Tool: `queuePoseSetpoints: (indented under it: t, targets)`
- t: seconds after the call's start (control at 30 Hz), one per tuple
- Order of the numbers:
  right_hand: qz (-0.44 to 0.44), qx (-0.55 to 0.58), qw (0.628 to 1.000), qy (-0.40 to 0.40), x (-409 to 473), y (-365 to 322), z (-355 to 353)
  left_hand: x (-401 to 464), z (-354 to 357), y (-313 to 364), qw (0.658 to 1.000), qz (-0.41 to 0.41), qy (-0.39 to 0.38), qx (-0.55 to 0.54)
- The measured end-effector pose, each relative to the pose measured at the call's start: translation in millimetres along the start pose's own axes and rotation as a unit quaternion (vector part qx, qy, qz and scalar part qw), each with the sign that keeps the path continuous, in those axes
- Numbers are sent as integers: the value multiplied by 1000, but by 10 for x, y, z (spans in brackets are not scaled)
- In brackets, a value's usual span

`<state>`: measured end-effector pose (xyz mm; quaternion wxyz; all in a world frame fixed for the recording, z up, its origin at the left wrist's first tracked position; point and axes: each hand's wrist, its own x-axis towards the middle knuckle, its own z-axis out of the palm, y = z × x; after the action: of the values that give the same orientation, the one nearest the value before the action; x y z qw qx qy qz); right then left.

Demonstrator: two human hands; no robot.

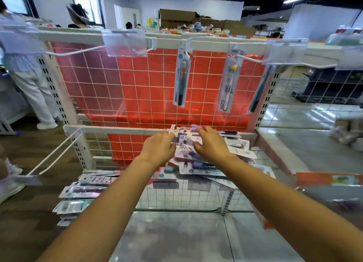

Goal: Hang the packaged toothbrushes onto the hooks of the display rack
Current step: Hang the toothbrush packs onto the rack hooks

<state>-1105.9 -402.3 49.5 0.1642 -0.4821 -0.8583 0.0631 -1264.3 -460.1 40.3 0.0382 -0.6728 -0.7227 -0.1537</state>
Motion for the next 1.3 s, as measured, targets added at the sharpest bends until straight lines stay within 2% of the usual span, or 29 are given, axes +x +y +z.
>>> queuePoseSetpoints:
  t: [0.23, 0.47, 0.77, 0.97, 1.2, 1.3]
  targets:
    - [37, 59, 997, -24, -467, 13, 154, -224, 2, -15, 999, 24, -43, -6]
    - [40, 74, 996, 7, -843, 74, 301, -501, 151, 82, 996, 24, -90, -9]
    - [55, 68, 995, 44, -717, 509, 135, -348, 163, 189, 998, 15, -64, -20]
    - [39, 28, 999, -17, -363, 788, 34, -94, 177, 305, 998, -3, -50, -25]
    - [-25, -15, 995, -100, -92, 859, 114, 155, 248, 372, 995, -39, -84, -21]
    - [-25, -19, 992, -125, -15, 887, 145, 240, 260, 384, 995, -50, -88, -27]
